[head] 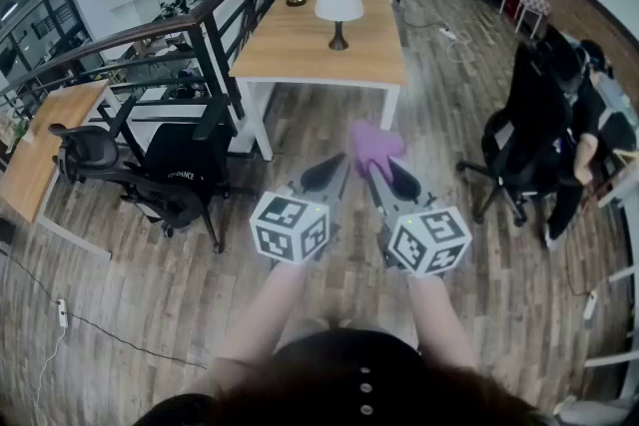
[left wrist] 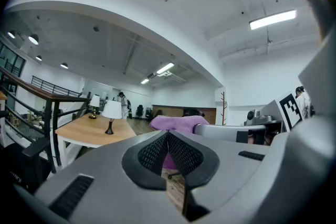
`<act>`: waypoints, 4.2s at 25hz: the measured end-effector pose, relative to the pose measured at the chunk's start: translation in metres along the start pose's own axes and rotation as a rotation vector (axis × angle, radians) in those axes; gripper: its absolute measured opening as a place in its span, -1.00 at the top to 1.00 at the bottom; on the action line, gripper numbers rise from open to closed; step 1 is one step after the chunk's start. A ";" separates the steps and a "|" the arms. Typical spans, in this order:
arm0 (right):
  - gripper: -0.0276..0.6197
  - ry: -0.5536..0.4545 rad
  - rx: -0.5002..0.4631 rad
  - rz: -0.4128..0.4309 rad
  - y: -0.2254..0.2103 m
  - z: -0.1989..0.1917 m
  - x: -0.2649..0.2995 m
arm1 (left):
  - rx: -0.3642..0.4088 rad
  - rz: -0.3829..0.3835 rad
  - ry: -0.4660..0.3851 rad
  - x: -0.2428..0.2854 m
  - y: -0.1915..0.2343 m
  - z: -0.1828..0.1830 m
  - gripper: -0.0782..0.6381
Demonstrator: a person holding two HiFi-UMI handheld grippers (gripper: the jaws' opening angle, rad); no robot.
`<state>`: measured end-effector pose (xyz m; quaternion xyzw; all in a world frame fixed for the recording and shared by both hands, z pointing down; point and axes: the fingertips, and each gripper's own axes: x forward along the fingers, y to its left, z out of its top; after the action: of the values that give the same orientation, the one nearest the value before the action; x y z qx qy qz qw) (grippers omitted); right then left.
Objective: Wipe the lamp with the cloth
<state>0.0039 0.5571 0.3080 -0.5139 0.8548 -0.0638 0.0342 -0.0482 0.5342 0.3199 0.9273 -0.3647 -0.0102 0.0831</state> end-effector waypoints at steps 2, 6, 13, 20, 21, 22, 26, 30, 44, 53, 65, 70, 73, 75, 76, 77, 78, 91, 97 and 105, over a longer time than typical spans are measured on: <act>0.68 0.006 -0.003 0.005 0.001 -0.003 -0.001 | -0.001 0.008 -0.007 -0.001 0.000 0.000 0.75; 0.68 0.009 -0.004 0.008 0.001 -0.004 -0.001 | 0.046 0.032 0.004 -0.002 0.001 -0.002 0.75; 0.68 0.007 -0.003 0.004 -0.003 -0.003 -0.002 | 0.044 0.038 0.009 0.002 -0.001 -0.001 0.75; 0.68 -0.009 0.015 0.011 -0.006 -0.003 -0.004 | 0.027 0.036 0.014 0.008 -0.002 -0.007 0.75; 0.68 -0.009 0.014 0.014 -0.006 -0.003 -0.004 | 0.023 0.038 0.012 0.008 -0.002 -0.007 0.75; 0.68 -0.008 0.013 0.015 -0.007 -0.003 -0.004 | 0.020 0.040 0.010 0.008 -0.003 -0.007 0.75; 0.68 -0.005 0.026 0.016 -0.012 -0.005 -0.008 | 0.000 0.044 0.013 0.010 -0.006 -0.013 0.75; 0.68 0.009 0.036 0.020 -0.020 -0.012 -0.015 | -0.008 0.056 0.025 0.012 -0.012 -0.025 0.75; 0.68 0.068 0.065 0.009 -0.057 -0.037 0.021 | -0.079 0.044 0.055 0.063 0.018 -0.045 0.75; 0.68 0.070 0.047 0.008 -0.104 -0.036 0.142 | -0.060 0.017 0.042 0.145 0.120 -0.020 0.75; 0.68 0.033 0.022 -0.083 -0.167 -0.006 0.282 | -0.036 -0.049 0.058 0.241 0.233 0.008 0.75; 0.68 0.049 0.027 -0.090 -0.181 -0.011 0.314 | -0.073 -0.055 0.071 0.262 0.265 0.003 0.75; 0.68 0.059 0.034 -0.098 -0.192 -0.014 0.331 | -0.081 -0.056 0.078 0.274 0.278 0.001 0.75; 0.68 0.070 0.032 -0.106 -0.202 -0.016 0.342 | -0.091 -0.059 0.085 0.285 0.286 -0.003 0.75; 0.68 0.075 0.030 -0.108 -0.208 -0.017 0.348 | -0.096 -0.060 0.087 0.292 0.290 -0.004 0.75; 0.68 0.080 0.029 -0.107 -0.214 -0.018 0.353 | -0.099 -0.060 0.088 0.299 0.294 -0.005 0.75; 0.68 0.085 0.026 -0.103 -0.219 -0.019 0.360 | -0.103 -0.059 0.088 0.306 0.298 -0.005 0.75; 0.68 0.059 -0.019 -0.041 -0.319 0.015 0.483 | -0.094 -0.005 0.041 0.433 0.384 0.032 0.75; 0.68 0.048 -0.025 -0.003 -0.360 0.029 0.530 | -0.086 0.038 0.020 0.480 0.417 0.049 0.75; 0.68 -0.048 -0.053 0.050 -0.388 0.057 0.574 | -0.067 0.071 -0.014 0.530 0.450 0.064 0.75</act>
<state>0.0803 -0.1335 0.3116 -0.4944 0.8677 -0.0278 0.0424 0.0319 -0.1589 0.3519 0.9104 -0.3974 -0.0259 0.1118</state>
